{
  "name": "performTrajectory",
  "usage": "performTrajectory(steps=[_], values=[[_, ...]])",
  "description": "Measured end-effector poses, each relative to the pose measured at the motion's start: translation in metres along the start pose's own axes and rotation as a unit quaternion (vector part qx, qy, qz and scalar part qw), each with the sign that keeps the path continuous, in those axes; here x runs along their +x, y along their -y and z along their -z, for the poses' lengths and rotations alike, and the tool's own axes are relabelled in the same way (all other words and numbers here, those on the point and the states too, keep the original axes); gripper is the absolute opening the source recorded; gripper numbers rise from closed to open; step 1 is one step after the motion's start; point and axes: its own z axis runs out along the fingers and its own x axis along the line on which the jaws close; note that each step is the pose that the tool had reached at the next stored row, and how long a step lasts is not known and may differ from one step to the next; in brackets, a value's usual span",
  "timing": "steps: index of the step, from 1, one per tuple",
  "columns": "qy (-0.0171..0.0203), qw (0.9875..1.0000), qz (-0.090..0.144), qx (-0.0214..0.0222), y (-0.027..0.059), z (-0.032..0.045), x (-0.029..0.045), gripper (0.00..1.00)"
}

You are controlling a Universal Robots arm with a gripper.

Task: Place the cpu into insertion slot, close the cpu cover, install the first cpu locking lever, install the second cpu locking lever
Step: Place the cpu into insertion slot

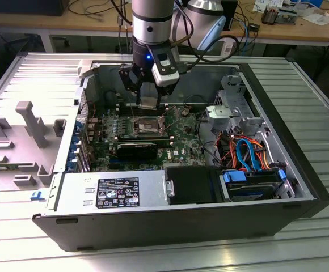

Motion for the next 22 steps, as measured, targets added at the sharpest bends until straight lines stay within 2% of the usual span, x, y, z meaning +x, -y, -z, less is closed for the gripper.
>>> performTrajectory(steps=[9, 12, 22], values=[[0.0002, 0.9999, -0.014, -0.0003, 0.0, -0.0001, 0.0, 0.55], [0.0005, 0.9992, -0.04, -0.0007, 0.0, -0.0001, 0.0, 0.55], [0.0007, 0.998, -0.063, -0.001, 0.0, -0.0003, 0.0, 0.55]])
